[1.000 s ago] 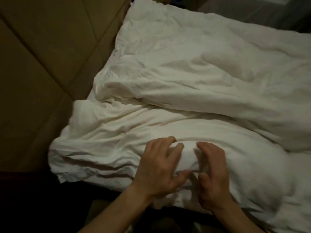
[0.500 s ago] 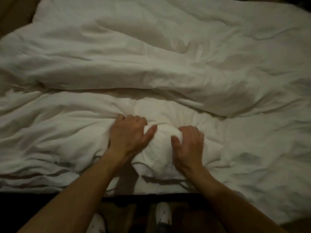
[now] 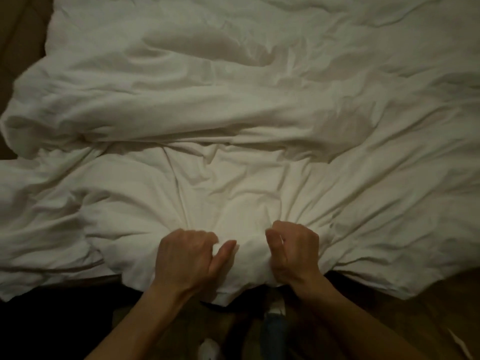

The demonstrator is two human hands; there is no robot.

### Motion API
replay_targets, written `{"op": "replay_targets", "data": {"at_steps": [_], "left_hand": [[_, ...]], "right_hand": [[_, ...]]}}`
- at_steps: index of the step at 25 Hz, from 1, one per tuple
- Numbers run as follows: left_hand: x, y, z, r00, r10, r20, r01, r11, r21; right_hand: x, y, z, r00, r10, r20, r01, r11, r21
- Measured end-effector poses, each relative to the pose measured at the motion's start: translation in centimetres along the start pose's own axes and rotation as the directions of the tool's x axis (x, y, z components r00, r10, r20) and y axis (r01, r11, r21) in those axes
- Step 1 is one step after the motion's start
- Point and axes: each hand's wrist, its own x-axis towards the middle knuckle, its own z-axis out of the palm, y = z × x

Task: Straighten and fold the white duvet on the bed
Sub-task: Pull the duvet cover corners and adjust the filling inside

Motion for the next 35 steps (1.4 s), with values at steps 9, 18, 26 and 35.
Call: {"op": "replay_targets", "data": {"at_steps": [9, 18, 26, 35], "left_hand": [[-6.3, 2.3, 0.1, 0.999, 0.03, 0.037, -0.027, 0.998, -0.059], [0.8, 7.4, -0.7, 0.988, -0.031, 0.152, 0.045, 0.995, -0.089], [11.2, 20.1, -0.1, 0.962, 0.034, 0.27, -0.037, 0.999, 0.008], [27.6, 39.2, -2.6, 0.953, 0.222, 0.206, -0.23, 0.973, 0.015]], "right_hand": [[-8.5, -0.9, -2.3, 0.998, 0.066, -0.02, -0.064, 0.994, 0.085], [-4.0, 1.2, -5.1, 0.982, 0.182, -0.051, -0.169, 0.967, 0.192], [-0.1, 13.1, -16.3, 0.947, 0.322, 0.017, -0.323, 0.945, 0.058], [5.7, 27.9, -38.3, 0.868, 0.484, 0.113, -0.434, 0.849, -0.302]]}}
